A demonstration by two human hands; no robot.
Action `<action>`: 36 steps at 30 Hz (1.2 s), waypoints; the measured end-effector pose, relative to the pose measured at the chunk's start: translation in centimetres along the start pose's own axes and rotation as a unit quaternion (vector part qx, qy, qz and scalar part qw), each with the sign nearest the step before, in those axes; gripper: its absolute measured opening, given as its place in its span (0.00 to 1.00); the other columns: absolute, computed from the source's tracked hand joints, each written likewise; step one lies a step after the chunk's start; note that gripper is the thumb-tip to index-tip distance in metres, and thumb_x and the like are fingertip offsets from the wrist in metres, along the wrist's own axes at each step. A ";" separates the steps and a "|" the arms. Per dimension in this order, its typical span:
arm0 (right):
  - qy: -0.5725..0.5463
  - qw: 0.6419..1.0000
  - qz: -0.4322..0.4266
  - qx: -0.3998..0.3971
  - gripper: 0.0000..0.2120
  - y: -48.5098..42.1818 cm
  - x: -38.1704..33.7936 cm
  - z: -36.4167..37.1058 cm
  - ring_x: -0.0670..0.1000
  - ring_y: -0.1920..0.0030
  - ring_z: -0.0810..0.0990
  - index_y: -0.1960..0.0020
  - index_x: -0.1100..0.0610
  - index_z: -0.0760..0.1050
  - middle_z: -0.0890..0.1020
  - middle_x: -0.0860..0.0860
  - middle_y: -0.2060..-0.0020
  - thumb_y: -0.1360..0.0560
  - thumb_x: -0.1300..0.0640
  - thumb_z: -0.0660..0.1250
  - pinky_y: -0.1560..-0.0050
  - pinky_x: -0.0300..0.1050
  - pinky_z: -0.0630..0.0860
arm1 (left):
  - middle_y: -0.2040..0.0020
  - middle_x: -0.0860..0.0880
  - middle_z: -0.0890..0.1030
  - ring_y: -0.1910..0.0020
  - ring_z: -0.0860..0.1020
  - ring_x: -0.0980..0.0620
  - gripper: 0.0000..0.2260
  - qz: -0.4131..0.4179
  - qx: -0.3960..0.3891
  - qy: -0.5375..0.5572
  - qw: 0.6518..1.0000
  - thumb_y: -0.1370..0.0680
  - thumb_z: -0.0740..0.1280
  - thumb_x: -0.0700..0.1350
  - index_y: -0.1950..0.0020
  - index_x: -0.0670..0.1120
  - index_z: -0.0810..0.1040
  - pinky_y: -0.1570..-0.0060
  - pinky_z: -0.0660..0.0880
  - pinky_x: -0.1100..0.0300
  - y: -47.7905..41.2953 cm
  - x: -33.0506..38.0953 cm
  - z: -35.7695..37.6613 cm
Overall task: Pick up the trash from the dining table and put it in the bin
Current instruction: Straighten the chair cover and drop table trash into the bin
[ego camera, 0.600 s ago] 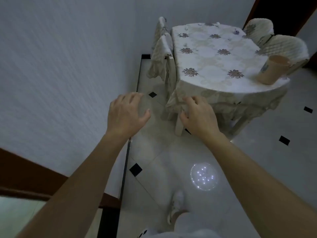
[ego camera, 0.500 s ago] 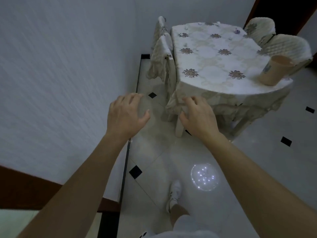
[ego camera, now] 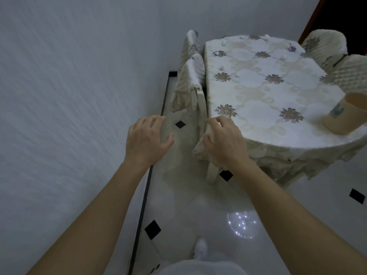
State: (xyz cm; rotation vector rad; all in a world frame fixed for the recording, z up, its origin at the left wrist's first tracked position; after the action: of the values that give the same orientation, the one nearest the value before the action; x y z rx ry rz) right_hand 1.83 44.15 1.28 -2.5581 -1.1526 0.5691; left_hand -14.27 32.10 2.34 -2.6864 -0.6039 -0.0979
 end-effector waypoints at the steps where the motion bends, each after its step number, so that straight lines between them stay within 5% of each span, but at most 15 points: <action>1: -0.002 1.000 -0.004 -0.001 0.17 -1.5 0.5 0.4 0.58 0.46 0.76 0.40 0.59 0.75 0.79 0.56 0.47 0.28 0.57 0.67 0.49 0.51 0.75 | 0.39 0.47 0.79 0.40 0.76 0.44 0.27 -0.004 0.004 0.002 1.000 0.26 0.56 0.62 0.33 0.47 0.73 0.44 0.73 0.46 -1.4 0.1 0.3; 18: -0.019 0.999 -0.036 -0.029 0.19 -19.2 2.7 9.7 0.59 0.44 0.76 0.38 0.58 0.76 0.80 0.56 0.45 0.28 0.57 0.67 0.49 0.51 0.74 | 0.39 0.47 0.79 0.39 0.76 0.45 0.25 -0.060 0.002 0.001 0.998 0.25 0.59 0.60 0.34 0.47 0.74 0.44 0.74 0.47 -16.2 -7.5 7.1; 36: 0.006 1.000 -0.003 -0.020 0.19 -45.2 2.7 22.2 0.56 0.46 0.77 0.40 0.58 0.76 0.80 0.55 0.46 0.30 0.56 0.70 0.48 0.50 0.75 | 0.40 0.49 0.79 0.42 0.77 0.47 0.25 0.001 -0.038 0.050 0.998 0.27 0.58 0.60 0.35 0.48 0.75 0.45 0.74 0.50 -43.6 -19.1 17.0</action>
State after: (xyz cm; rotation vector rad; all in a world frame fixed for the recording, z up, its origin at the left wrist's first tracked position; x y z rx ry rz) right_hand -36.19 77.28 -0.75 -2.5867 -1.1800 0.5336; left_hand -50.30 67.35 -0.89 -2.7362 -0.5781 -0.2592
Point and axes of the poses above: each hand's wrist, its own y-axis away from the middle knuckle, its own z-axis out of the palm, x = y × z, the point moved 10 cm from there along -y, towards the middle knuckle
